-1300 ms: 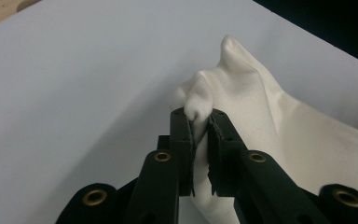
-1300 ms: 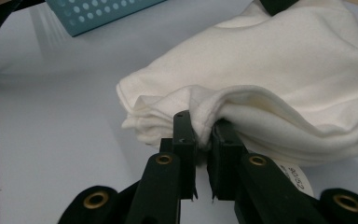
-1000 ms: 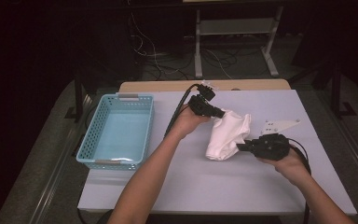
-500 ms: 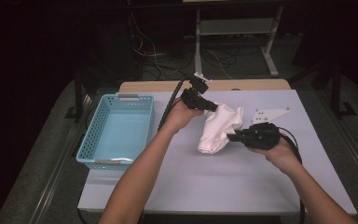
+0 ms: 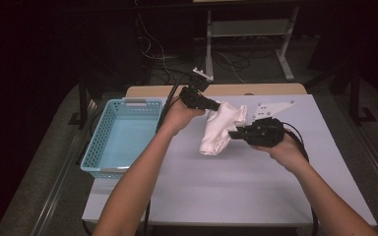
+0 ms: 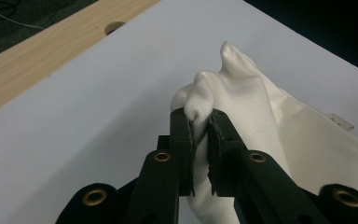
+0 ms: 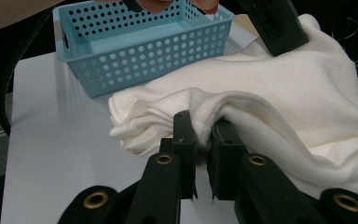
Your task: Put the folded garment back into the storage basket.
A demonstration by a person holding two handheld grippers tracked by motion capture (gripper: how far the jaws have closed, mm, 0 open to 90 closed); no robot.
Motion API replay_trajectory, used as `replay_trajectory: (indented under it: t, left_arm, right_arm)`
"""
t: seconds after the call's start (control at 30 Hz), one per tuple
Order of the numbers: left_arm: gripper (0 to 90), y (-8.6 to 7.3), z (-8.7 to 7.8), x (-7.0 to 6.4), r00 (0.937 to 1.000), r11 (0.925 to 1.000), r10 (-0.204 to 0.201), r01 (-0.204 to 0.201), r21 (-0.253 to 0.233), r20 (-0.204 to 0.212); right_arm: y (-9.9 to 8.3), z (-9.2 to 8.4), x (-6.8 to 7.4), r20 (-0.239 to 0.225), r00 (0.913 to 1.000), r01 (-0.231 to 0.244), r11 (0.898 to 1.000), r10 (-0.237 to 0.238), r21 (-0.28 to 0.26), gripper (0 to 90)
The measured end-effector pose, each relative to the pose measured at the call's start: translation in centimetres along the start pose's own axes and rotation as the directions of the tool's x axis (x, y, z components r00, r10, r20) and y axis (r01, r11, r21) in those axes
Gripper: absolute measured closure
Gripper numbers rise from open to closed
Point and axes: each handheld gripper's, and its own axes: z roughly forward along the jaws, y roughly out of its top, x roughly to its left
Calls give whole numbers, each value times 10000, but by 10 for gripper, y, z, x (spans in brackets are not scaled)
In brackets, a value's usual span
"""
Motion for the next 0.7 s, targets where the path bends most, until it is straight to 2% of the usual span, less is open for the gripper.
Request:
replay_trajectory:
  t: [0.37, 0.7]
  left_arm:
    - [806, -12, -37, 18, 9992, 9996, -175, 166, -245, -349]
    - [806, -28, -65, 35, 9960, 9986, -447, 423, -323, -774]
  right_arm:
    - [35, 28, 9, -317, 9989, 333, 9994, -336, -72, 814]
    - [65, 59, 20, -686, 9942, 825, 9966, -826, -44, 814]
